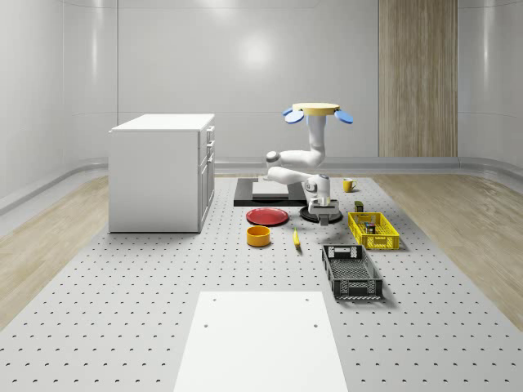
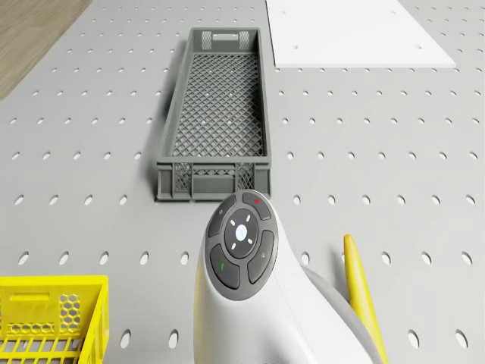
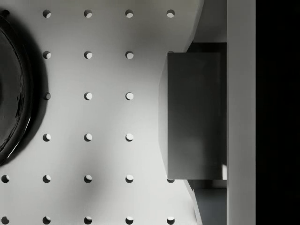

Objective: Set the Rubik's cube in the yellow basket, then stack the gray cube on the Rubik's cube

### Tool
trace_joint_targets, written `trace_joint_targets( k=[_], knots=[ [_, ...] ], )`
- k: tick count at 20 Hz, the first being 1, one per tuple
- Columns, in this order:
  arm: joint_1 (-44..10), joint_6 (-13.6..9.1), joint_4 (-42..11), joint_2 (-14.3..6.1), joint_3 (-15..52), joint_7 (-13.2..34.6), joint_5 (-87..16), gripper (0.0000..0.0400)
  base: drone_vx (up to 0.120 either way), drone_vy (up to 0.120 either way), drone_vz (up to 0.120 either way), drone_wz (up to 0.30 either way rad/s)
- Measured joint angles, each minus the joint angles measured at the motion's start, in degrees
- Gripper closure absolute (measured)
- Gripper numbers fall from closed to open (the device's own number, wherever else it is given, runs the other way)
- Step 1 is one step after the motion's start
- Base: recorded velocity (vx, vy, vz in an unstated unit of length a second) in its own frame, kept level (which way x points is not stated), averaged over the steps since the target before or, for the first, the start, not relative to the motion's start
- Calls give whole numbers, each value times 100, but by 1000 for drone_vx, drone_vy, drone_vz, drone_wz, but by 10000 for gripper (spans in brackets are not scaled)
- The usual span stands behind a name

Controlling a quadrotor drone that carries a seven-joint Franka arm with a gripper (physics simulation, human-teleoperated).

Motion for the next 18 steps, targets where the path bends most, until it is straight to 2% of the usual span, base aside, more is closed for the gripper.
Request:
trace_joint_targets(
  k=[2, 10, 18],
  knots=[
    [4, -9, -7, 1, 16, 0, 15, 150, -120, 120, 80, 0],
    [10, -24, -17, 4, 40, 0, 36, 150, -120, 120, 0, 0],
    [11, -27, -19, 6, 44, 0, 38, 150, 0, 120, 0, 0]
  ],
)
